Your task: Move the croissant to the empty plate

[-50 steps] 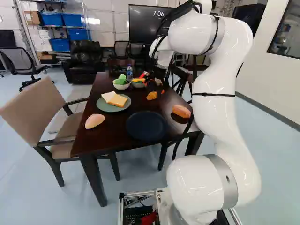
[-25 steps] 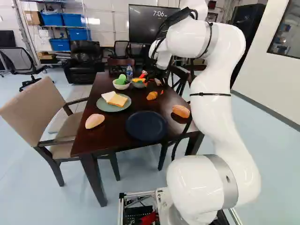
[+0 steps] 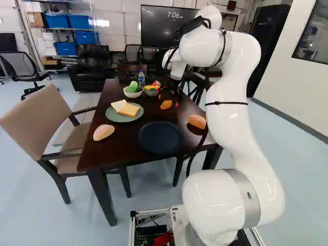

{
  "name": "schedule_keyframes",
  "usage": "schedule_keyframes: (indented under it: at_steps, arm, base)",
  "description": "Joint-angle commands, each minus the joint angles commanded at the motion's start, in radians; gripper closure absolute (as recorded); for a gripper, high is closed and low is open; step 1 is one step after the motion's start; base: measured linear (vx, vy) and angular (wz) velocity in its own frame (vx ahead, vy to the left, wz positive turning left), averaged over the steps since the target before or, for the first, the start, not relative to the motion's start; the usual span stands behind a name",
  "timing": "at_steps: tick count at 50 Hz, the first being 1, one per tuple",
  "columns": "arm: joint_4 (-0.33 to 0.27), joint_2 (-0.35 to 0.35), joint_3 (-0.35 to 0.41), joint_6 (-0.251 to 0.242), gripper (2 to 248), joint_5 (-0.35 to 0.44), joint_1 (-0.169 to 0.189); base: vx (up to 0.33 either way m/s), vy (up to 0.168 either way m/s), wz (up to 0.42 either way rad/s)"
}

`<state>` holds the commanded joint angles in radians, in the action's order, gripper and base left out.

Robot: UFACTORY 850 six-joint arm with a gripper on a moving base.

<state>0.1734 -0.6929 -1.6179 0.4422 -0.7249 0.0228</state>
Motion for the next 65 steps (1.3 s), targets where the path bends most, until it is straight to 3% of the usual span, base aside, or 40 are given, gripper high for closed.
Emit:
schedule_keyframes:
  at_steps: [16,17,26,27,32,33,37,38,42,43,48,49,53,54,65]
  arm:
    - [0.000,0.000,0.000,0.000,3,0.000,0.000]
    - [0.000,0.000,0.000,0.000,16,0.000,0.000]
    - [0.000,0.000,0.000,0.000,28,0.000,0.000]
    - [0.000,0.000,0.000,0.000,40,0.000,0.000]
    - [0.000,0.000,0.000,0.000,40,0.000,0.000]
    - [0.000,0.000,0.000,0.000,52,0.000,0.000]
    - [0.000,0.000,0.000,0.000,52,0.000,0.000]
    - [0.000,0.000,0.000,0.000,65,0.000,0.000]
    - [0.000,0.000,0.000,0.000,65,0.000,0.000]
    - [0.000,0.000,0.000,0.000,77,0.000,0.000]
    - [0.000,0.000,0.000,0.000,77,0.000,0.000]
    - [0.000,0.000,0.000,0.000,89,0.000,0.000]
    - [0.000,0.000,0.000,0.000,89,0.000,0.000]
    - [0.000,0.000,0.000,0.000,100,0.000,0.000]
    - [0.000,0.000,0.000,0.000,98,0.000,0.000]
  base:
    - [0.000,0.000,0.000]
    - [0.000,0.000,0.000]
    - [0.000,0.000,0.000]
    - [0.000,0.000,0.000]
    - [0.000,0.000,0.000]
    - [0.000,0.000,0.000]
    - [0.000,0.000,0.000]
    - [0.000,0.000,0.000]
    - [0.000,0.000,0.000]
    - [0.000,0.000,0.000]
    - [0.000,0.000,0.000]
    - [0.000,0.000,0.000]
    - [0.000,0.000,0.000]
    - [0.000,0.000,0.000]
    - [0.000,0.000,0.000]
